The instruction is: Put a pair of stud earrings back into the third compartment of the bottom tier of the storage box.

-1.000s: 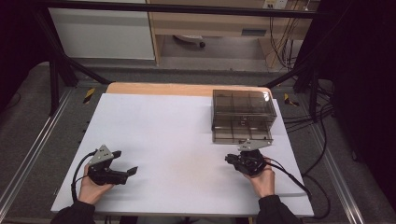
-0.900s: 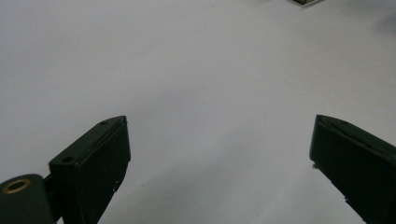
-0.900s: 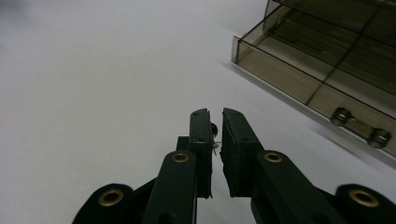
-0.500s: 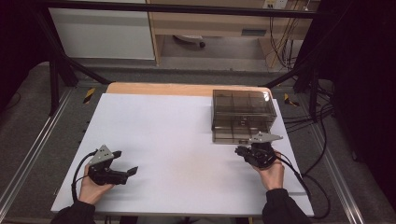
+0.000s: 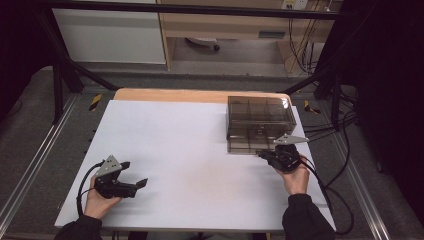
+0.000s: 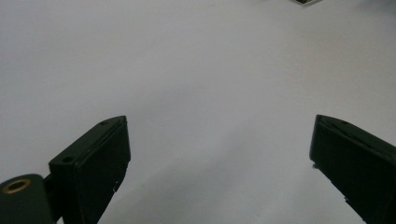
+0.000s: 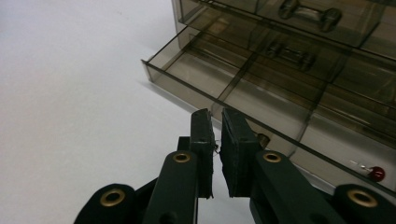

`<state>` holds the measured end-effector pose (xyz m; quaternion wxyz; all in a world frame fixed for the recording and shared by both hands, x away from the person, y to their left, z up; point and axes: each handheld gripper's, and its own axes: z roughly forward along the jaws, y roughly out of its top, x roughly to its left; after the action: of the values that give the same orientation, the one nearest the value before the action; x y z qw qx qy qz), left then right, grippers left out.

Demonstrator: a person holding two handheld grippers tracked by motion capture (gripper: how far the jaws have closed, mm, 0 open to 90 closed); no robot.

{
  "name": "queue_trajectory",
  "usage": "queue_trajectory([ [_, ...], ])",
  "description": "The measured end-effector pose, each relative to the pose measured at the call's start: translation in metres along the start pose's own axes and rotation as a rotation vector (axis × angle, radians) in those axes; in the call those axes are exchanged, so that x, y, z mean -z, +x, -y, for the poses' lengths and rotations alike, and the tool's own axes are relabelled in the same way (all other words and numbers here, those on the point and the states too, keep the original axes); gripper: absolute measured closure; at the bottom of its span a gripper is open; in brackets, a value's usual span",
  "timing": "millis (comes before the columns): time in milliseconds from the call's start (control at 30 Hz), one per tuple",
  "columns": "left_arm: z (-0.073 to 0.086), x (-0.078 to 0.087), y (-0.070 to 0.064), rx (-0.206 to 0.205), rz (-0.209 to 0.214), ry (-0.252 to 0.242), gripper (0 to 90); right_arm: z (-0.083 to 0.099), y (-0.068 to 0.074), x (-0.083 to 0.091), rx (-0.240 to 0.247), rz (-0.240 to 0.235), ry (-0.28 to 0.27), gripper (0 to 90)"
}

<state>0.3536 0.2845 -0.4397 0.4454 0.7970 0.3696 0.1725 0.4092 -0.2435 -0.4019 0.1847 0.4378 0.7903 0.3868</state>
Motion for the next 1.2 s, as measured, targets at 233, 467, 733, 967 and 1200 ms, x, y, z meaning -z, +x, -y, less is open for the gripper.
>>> queue_trajectory([
  [233,0.0,0.0,0.0,0.0,-0.001,0.0,4.7,-0.004,-0.014,-0.002,-0.025,0.038,0.003,83.7],
  [467,0.0,0.0,0.0,0.0,0.0,0.001,4.7,-0.008,-0.028,-0.005,-0.043,0.082,0.013,83.8],
  [733,0.0,0.0,0.0,-0.002,0.0,0.002,4.7,-0.011,-0.04,-0.011,-0.064,0.118,0.016,83.8],
  [967,0.0,-0.001,0.0,-0.002,-0.001,0.003,4.7,-0.01,-0.051,-0.017,-0.08,0.15,0.025,83.8],
  [1200,0.0,-0.001,0.0,-0.004,0.0,0.005,4.7,-0.006,-0.062,-0.022,-0.098,0.189,0.036,83.7],
])
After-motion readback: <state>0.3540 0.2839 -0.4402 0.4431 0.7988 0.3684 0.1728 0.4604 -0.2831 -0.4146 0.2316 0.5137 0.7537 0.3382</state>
